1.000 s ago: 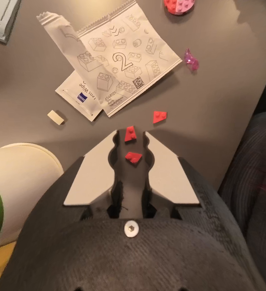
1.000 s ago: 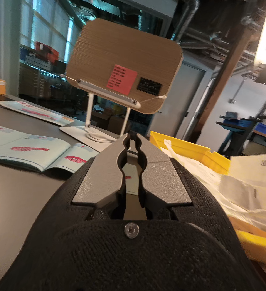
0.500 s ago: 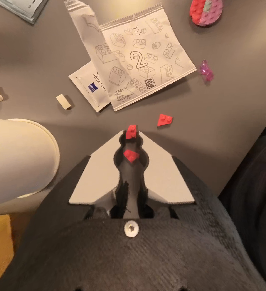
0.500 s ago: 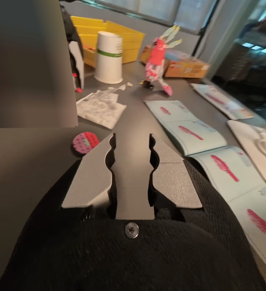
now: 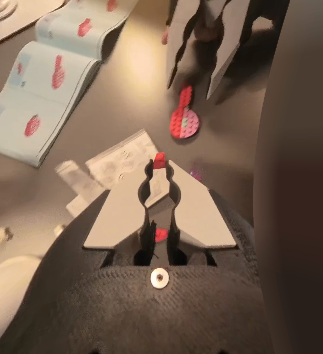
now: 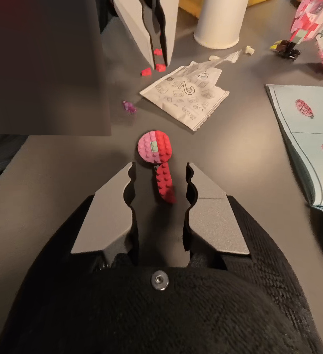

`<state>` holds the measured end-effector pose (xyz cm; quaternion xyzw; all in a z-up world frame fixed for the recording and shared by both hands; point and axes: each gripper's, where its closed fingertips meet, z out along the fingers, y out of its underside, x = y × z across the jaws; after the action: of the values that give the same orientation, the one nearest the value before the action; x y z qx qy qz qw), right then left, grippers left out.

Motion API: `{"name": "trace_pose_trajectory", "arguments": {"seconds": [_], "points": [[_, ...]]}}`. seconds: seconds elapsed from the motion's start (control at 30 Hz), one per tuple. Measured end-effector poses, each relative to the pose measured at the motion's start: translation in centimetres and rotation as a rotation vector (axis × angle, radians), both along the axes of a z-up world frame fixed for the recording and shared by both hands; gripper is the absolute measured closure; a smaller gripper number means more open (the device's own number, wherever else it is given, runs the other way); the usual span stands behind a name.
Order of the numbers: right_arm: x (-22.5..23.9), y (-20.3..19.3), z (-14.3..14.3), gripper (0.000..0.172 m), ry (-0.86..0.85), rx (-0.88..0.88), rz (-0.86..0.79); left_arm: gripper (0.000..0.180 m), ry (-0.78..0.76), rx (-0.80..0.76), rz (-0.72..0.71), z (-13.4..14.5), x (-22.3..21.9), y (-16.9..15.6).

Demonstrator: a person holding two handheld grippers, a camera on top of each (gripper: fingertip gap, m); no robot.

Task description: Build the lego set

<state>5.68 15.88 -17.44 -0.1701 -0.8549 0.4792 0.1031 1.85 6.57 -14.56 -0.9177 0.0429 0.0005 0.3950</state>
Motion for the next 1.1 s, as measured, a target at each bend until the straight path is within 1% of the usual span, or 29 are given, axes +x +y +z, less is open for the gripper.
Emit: {"name": "trace_pose_trajectory", "arguments": {"seconds": [0.1,0.2,0.37,0.5,0.67,0.97,1.1], "points": [[0.3,0.1,-0.5,0.12,0.026,0.05,-0.008,0.169,-0.016,-0.011,-0.054,-0.3,1.2,2.3],[0.6,0.1,-1.3,0.122,0.024,0.106,-0.008,0.169,-0.054,-0.019,-0.077,-0.7,1.7,3.9],[0.7,0.1,-1.8,0.131,0.031,0.144,-0.001,0.169,-0.04,-0.065,-0.113,-1.7,2.0,5.1],[0.6,0.1,-1.8,0.132,0.036,0.146,-0.009,0.168,0.014,-0.111,-0.126,-2.2,1.4,4.9],[0.5,0.2,-1.8,0.134,0.035,0.147,-0.016,0.169,-0.006,-0.092,-0.101,-1.9,1.1,4.6],[0.8,0.2,-1.9,0.144,0.015,0.143,-0.005,0.169,-0.005,-0.108,-0.052,-2.1,0.4,2.3],[0.8,0.3,-1.9,0.144,0.006,0.14,-0.008,0.168,-0.016,-0.105,-0.037,-2.2,0.1,1.8]]}}
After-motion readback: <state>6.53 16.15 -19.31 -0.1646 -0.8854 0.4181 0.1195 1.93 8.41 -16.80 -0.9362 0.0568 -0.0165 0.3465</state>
